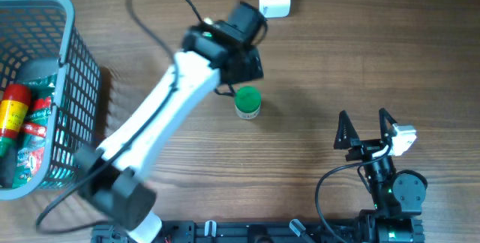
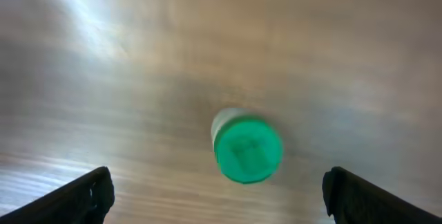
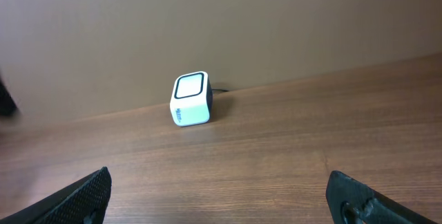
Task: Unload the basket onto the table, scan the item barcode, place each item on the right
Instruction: 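Return the left gripper to the basket and grasp the Kleenex pack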
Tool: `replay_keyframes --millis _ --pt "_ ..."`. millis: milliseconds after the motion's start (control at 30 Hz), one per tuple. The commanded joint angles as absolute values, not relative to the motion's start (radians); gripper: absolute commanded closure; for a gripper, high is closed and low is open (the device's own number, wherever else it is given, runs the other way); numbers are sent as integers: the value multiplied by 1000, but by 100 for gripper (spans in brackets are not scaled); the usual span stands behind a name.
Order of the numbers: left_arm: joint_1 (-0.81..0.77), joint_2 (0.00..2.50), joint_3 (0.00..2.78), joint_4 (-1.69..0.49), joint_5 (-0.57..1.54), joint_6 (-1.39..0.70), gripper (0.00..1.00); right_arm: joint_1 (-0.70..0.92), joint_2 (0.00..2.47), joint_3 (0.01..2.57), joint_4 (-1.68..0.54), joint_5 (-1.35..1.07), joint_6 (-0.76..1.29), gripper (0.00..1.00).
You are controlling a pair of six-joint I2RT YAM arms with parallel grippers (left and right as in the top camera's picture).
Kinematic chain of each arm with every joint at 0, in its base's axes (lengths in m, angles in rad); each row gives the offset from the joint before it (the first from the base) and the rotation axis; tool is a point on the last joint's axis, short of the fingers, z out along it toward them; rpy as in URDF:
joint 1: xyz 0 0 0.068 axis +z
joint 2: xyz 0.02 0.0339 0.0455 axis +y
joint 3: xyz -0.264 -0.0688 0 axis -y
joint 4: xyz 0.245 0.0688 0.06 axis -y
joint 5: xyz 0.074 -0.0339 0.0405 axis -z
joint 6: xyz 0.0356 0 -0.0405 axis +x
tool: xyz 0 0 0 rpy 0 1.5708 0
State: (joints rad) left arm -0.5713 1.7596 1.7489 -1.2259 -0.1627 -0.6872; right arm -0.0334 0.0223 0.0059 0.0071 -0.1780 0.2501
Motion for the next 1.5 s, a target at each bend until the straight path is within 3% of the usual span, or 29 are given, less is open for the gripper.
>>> replay_keyframes --millis 0,267,433,633,800,1233,1467 --pt "-510 1601 1837 -1241 -273 -649 0 -25 24 6 12 -164 263 0" --pt "-322 1362 1920 -1234 -426 -566 0 -25 24 6 12 -164 263 0" --pt "-78 1319 1921 -1232 -439 -544 0 -25 25 6 12 -164 263 0" --pt "247 1346 1921 -1307 -313 -671 0 -25 25 6 12 -164 263 0" --pt "414 1414 1914 -1420 -231 -748 0 -25 24 6 12 -164 263 0" --pt "457 1558 1888 -1474 -232 -771 0 -25 24 6 12 -164 263 0" --pt "473 1560 1768 -1393 -233 -783 0 -25 24 6 12 -164 263 0"
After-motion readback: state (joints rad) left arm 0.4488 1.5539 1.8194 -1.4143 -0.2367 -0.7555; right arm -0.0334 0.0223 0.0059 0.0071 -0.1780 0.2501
